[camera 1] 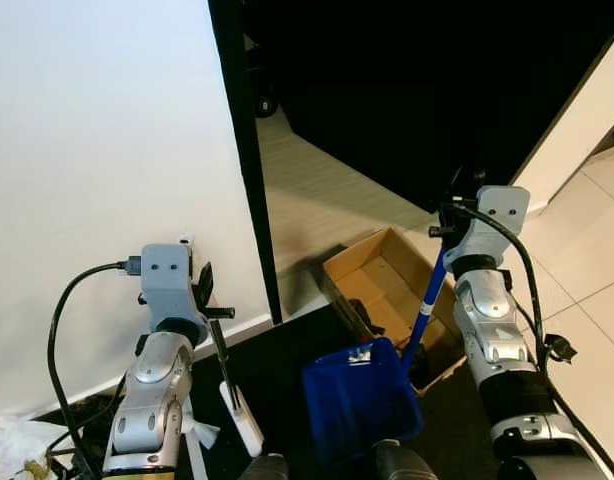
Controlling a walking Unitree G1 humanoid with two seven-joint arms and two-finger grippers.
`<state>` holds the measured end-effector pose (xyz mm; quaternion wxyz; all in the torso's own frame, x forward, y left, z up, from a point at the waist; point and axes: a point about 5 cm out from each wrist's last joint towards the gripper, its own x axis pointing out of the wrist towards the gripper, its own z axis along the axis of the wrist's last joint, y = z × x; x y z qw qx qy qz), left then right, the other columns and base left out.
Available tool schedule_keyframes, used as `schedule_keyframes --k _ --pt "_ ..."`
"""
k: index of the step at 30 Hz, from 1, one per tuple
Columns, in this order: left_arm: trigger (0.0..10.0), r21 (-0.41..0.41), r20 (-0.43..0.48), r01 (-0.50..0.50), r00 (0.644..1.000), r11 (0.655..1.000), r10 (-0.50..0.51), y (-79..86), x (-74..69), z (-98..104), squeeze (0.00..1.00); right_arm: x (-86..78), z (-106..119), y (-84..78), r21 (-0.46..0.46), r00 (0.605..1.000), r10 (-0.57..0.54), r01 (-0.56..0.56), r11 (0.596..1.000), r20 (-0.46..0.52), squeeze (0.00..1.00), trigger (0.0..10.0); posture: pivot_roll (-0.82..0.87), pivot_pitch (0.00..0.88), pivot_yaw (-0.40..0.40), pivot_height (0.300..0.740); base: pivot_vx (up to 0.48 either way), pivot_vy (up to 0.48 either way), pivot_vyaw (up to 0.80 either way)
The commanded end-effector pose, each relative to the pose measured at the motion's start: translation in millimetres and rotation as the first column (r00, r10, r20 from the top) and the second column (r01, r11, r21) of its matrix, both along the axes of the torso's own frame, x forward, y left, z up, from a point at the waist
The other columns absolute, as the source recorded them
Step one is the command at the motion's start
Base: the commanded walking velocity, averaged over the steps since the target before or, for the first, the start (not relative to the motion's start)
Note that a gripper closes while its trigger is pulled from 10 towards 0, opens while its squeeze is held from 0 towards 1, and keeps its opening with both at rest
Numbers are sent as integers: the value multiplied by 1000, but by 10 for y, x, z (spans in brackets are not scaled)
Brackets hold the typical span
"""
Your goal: Sweep floor
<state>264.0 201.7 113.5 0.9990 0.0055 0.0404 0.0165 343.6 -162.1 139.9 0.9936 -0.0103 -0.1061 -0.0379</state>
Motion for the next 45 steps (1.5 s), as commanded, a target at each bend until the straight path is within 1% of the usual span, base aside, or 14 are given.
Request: schedule_keyframes --k 1,10,45 --pt "10000 8 5 -1 1000 1000 1 -12 1 -7 0 6 43 -18 11 1000 -1 1 1000 31 0 10000 226 145 -31 740 0 0 613" --pt "10000 7 7 -3 1000 1000 3 -13 0 -6 0 17 47 19 16 999 12 -13 1000 33 0 10000 229 145 -33 740 0 0 714" --pt "10000 6 7 -1 1000 1000 1 -12 -4 -9 0 32 47 6 11 999 16 -16 1000 45 0 10000 227 146 -33 740 0 0 774"
